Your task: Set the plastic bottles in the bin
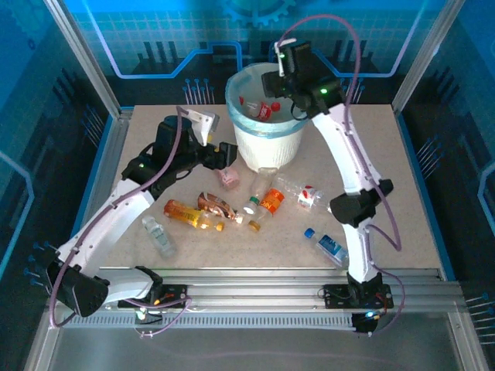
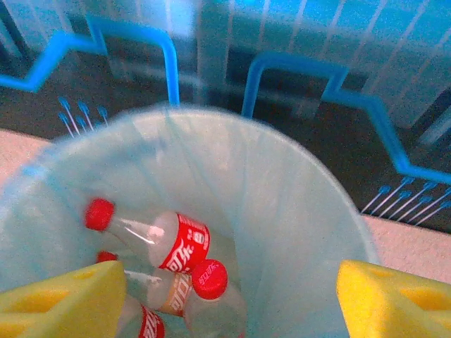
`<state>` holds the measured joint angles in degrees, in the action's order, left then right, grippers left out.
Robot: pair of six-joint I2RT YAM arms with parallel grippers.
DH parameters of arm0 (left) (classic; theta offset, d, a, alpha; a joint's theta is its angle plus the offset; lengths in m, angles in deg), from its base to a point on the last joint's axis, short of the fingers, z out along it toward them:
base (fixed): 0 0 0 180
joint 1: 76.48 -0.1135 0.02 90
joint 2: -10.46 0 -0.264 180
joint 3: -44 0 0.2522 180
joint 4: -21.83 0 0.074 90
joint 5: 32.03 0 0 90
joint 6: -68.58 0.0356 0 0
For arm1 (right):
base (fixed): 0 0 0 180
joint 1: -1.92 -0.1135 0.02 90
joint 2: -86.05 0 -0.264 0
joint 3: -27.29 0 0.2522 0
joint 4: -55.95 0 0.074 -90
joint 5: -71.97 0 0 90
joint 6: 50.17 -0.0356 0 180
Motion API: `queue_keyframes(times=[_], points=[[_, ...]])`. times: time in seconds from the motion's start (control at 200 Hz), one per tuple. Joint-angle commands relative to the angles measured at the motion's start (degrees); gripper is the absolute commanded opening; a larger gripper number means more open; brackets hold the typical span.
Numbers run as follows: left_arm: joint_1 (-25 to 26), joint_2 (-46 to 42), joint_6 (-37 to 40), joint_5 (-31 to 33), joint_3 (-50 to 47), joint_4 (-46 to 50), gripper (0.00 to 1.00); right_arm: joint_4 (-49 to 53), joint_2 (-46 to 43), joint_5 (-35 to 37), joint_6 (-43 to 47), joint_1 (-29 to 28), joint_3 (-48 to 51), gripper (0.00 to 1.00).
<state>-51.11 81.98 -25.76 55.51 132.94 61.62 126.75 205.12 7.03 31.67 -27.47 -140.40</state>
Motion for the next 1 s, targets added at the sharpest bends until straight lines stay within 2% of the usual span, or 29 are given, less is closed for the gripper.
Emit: queue_keyframes(times=[0.0, 0.155, 0.285, 0.48, 0.555, 0.705, 0.88, 0.995], points=[[-0.6, -2.9, -0.2, -2.1, 4.6, 6.1, 0.87, 2.2, -6.1, 1.4, 0.7, -3.4, 2.8, 0.80], [0.6, -4.3, -2.0, -5.7, 4.3, 12.6, 0.85, -0.3, -16.2, 1.2, 1.8, -9.2, 18.1, 0.79], [3.6, -7.0, -2.1, -4.2, 1.3, 16.3, 0.85, -6.1, -26.4, -0.4, 1.1, -13.8, 36.0, 0.78], [8.3, -9.5, -2.7, -1.5, -4.0, 18.0, 0.84, -16.9, -43.6, -4.2, -12.6, -14.2, 65.1, 0.75], [10.4, -8.9, -2.9, 0.2, -5.1, 17.8, 0.83, -17.8, -48.4, -4.0, -16.7, -13.0, 72.9, 0.73], [16.0, -5.6, -3.8, 1.5, -5.6, 15.8, 0.81, -16.2, -58.3, -5.1, -25.2, -6.0, 86.0, 0.68], [22.2, 1.0, -5.9, 1.5, -4.7, 10.7, 0.81, -18.0, -70.8, -12.4, -32.5, 10.1, 101.0, 0.67], [25.3, 7.5, -6.0, 1.5, -1.1, 9.0, 0.81, -21.5, -74.5, -22.7, -34.7, 22.0, 110.3, 0.67]])
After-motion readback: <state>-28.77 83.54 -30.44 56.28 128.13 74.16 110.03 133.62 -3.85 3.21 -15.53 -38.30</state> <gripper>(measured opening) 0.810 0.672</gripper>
